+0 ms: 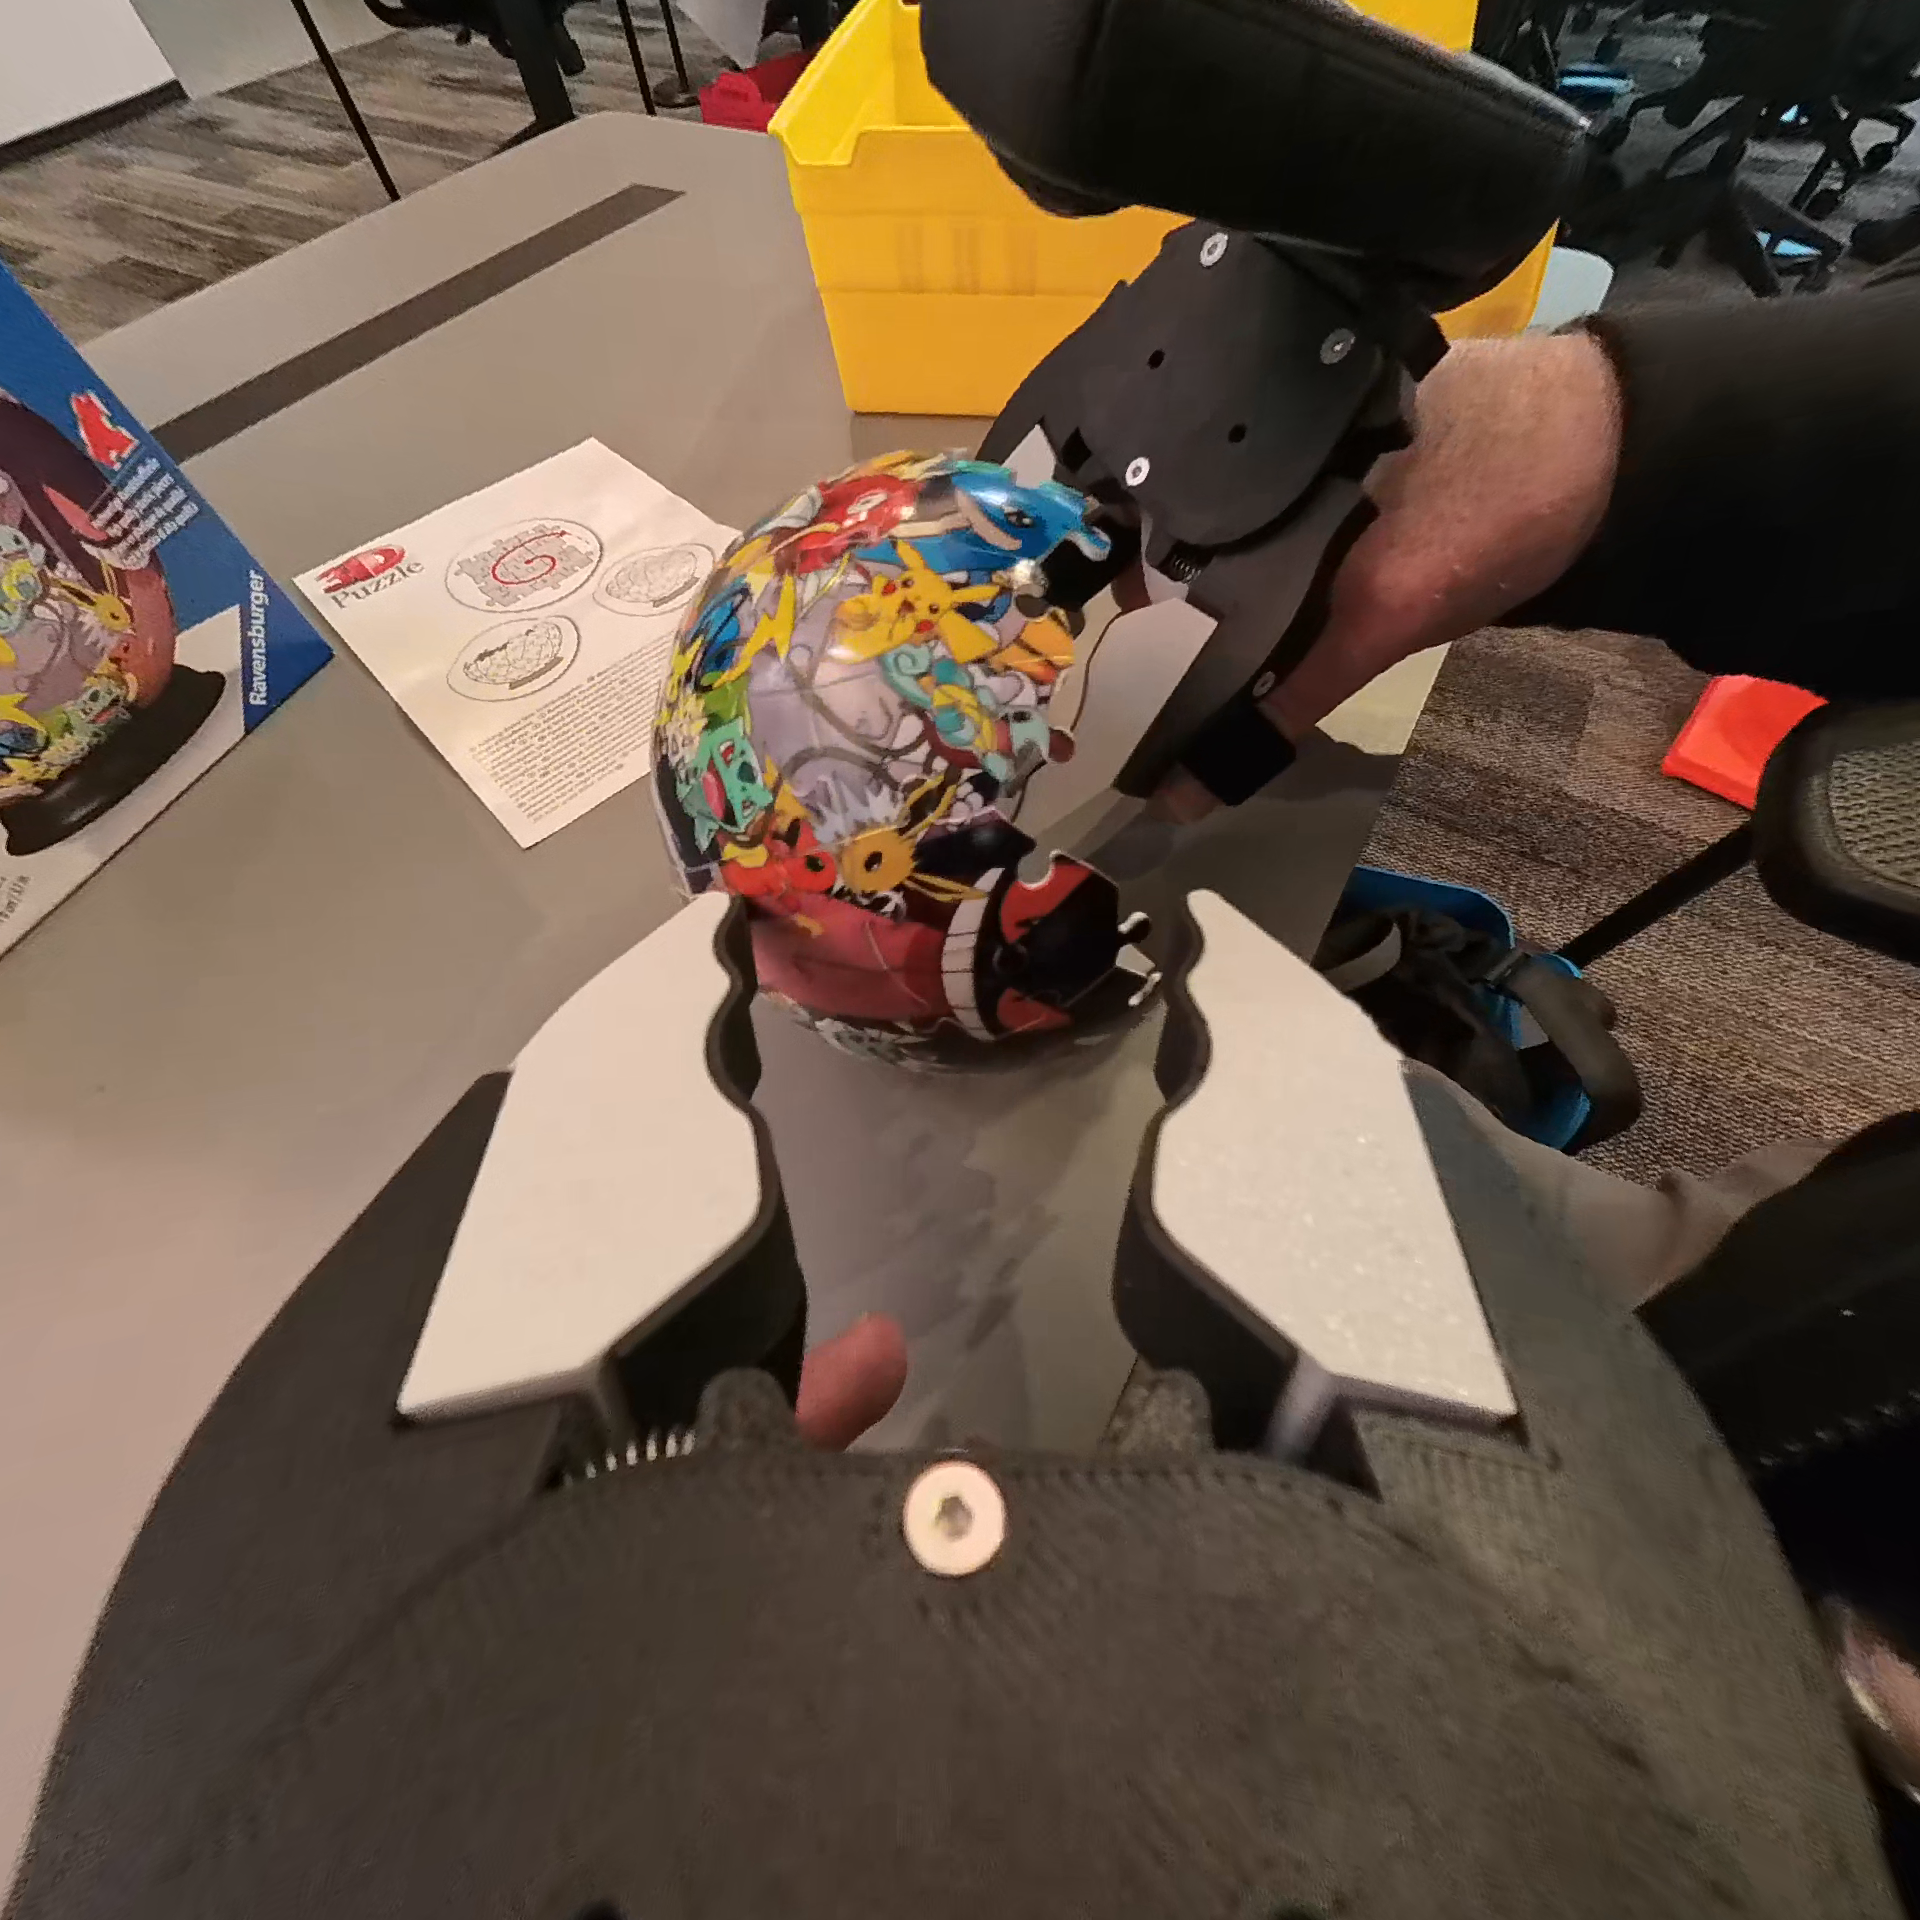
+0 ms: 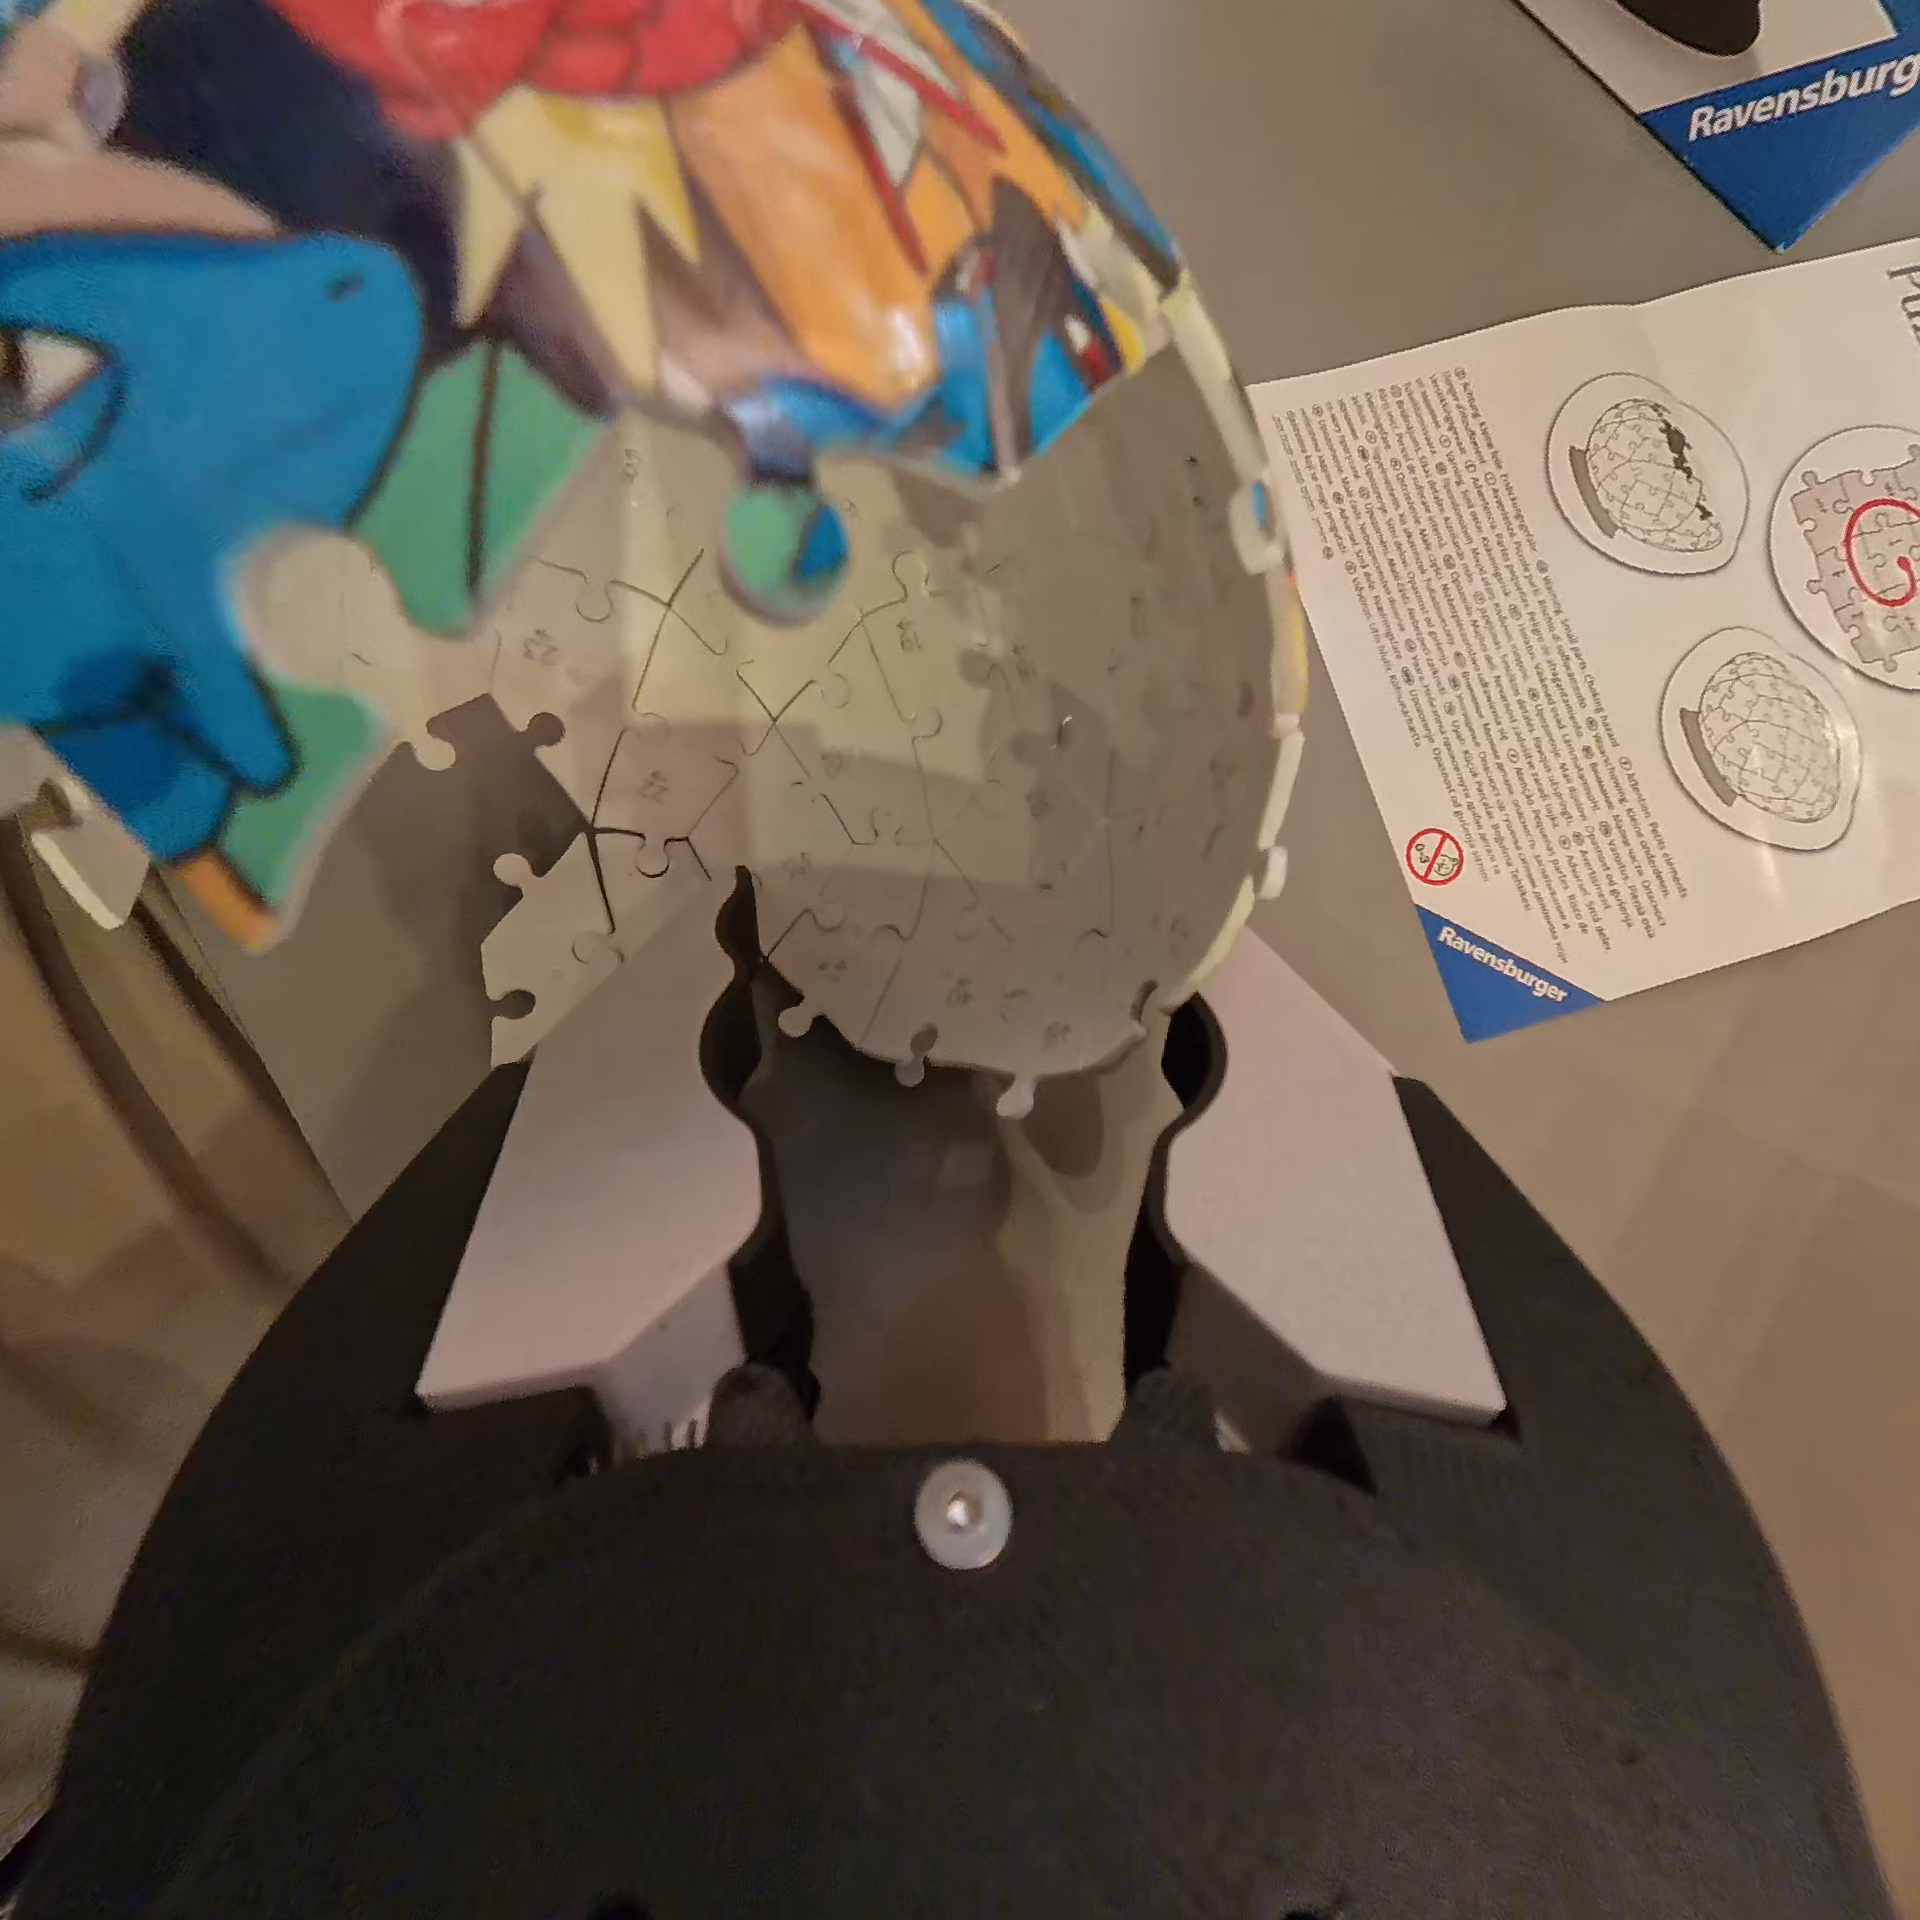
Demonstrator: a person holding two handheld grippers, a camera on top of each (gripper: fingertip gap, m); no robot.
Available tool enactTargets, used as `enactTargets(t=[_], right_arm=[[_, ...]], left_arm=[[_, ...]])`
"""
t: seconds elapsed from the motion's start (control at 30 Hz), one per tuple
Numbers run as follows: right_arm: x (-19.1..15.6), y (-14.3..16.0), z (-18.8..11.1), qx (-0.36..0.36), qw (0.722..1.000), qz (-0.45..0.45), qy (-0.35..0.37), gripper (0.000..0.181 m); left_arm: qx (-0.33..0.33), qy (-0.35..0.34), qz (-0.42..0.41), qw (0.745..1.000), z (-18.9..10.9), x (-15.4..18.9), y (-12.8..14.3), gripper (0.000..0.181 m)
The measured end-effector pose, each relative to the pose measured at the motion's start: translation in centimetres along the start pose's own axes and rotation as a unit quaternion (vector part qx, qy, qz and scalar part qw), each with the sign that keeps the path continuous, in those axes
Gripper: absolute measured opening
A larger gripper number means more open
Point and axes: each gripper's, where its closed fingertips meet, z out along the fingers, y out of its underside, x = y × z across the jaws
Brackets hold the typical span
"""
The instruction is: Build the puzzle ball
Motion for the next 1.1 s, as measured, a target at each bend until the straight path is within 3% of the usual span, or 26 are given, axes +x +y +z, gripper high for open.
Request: enactTargets(t=[1.1], right_arm=[[0.23,0.69,0.16,-0.017,0.998,0.059,-0.018,0.101]], left_arm=[[-0.011,-0.029,0.000,1.000,0.42,-0.92,0.94,0.081]])
